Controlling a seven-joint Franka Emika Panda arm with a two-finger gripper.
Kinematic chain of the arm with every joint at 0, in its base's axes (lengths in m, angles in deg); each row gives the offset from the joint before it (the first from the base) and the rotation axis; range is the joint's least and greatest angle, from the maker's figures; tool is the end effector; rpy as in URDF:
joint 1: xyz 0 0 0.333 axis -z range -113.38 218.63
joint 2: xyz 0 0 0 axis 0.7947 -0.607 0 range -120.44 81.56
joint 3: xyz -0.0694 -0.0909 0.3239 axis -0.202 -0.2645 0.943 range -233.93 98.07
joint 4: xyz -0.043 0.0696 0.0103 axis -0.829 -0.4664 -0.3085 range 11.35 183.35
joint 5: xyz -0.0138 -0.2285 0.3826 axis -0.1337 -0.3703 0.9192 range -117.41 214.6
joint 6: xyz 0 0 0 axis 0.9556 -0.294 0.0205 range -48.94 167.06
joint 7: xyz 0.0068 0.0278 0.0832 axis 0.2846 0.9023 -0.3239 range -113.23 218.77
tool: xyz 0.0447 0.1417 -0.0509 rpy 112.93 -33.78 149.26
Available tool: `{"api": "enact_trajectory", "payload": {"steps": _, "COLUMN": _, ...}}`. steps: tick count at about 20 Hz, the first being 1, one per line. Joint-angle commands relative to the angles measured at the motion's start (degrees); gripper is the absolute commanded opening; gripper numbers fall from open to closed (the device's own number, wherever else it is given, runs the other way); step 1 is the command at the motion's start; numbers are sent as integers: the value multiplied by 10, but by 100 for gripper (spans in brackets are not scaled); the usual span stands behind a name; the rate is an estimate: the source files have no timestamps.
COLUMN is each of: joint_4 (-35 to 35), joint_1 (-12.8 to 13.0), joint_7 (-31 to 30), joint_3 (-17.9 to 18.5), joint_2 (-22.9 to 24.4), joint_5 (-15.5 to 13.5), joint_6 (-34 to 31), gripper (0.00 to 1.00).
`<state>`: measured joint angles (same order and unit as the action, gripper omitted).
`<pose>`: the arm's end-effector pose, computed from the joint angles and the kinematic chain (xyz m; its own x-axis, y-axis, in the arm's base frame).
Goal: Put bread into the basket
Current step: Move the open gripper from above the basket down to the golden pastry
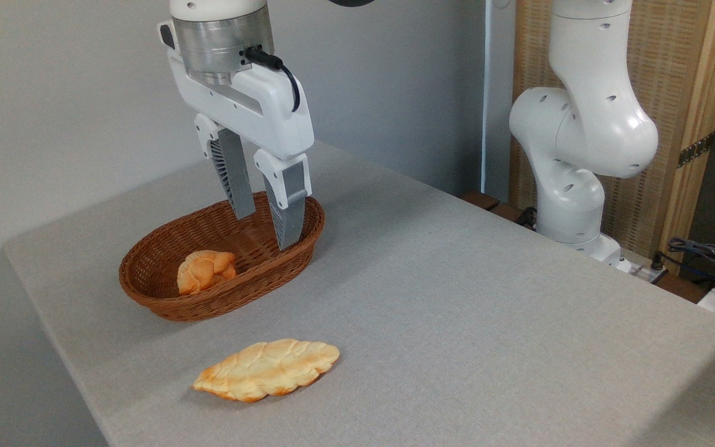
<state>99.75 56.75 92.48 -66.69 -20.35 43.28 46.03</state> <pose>0.6184 -0.0452 0.5767 0.7398 -0.6694 0.0676 -0.6728 -0.7371 0.0638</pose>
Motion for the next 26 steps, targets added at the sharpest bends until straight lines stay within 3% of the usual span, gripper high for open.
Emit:
{"api": "enact_trajectory", "payload": {"steps": 1, "joint_4": -5, "joint_1": 5, "joint_7": 6, "joint_3": 8, "joint_2": 3, "joint_5": 3, "joint_6": -12, "gripper": 100}}
{"api": "enact_trajectory", "payload": {"steps": 8, "joint_4": 2, "joint_1": 5, "joint_7": 14, "joint_3": 8, "joint_2": 6, "joint_5": 5, "joint_6": -2, "gripper": 100}}
{"api": "enact_trajectory", "payload": {"steps": 11, "joint_4": 61, "joint_1": -7, "joint_7": 168, "joint_3": 26, "joint_2": 42, "joint_5": 6, "joint_6": 39, "gripper": 100}}
{"api": "enact_trajectory", "payload": {"steps": 12, "joint_4": 96, "joint_1": -7, "joint_7": 225, "joint_3": 37, "joint_2": 49, "joint_5": 6, "joint_6": 75, "gripper": 100}}
{"api": "enact_trajectory", "payload": {"steps": 18, "joint_4": 247, "joint_1": -8, "joint_7": 258, "joint_3": 38, "joint_2": 41, "joint_5": 6, "joint_6": 325, "gripper": 100}}
{"api": "enact_trajectory", "payload": {"steps": 26, "joint_4": 274, "joint_1": -3, "joint_7": 274, "joint_3": 15, "joint_2": -29, "joint_5": 4, "joint_6": 419, "gripper": 100}}
